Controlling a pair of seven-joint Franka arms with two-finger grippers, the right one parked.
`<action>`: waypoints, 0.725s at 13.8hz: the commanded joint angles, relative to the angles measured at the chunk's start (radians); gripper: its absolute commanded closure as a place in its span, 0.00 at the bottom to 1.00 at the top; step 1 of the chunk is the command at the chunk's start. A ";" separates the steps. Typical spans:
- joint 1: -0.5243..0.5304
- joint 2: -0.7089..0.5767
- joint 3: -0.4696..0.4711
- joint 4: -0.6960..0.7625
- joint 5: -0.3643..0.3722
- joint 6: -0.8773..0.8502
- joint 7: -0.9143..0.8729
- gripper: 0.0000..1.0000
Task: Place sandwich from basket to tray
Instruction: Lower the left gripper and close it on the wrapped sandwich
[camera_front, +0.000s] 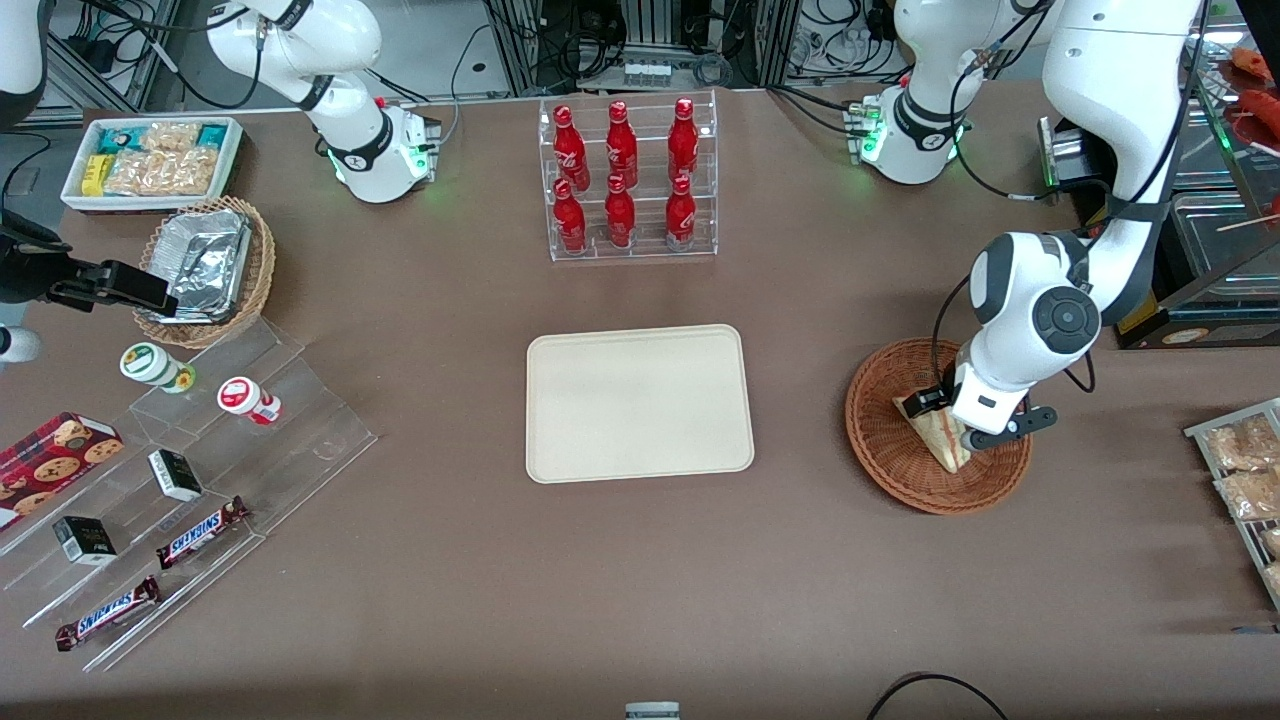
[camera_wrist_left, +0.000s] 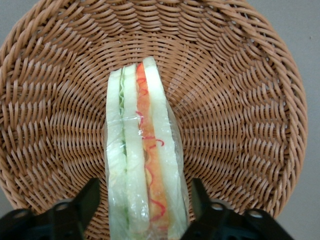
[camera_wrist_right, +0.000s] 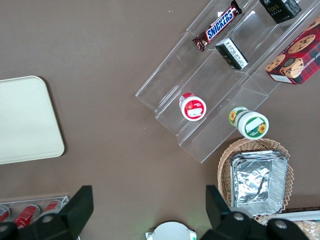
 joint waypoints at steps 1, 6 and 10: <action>0.007 -0.009 -0.005 -0.008 0.006 0.004 -0.001 1.00; 0.004 -0.049 -0.007 0.178 0.008 -0.268 -0.003 1.00; 0.001 -0.052 -0.060 0.431 0.029 -0.521 -0.012 1.00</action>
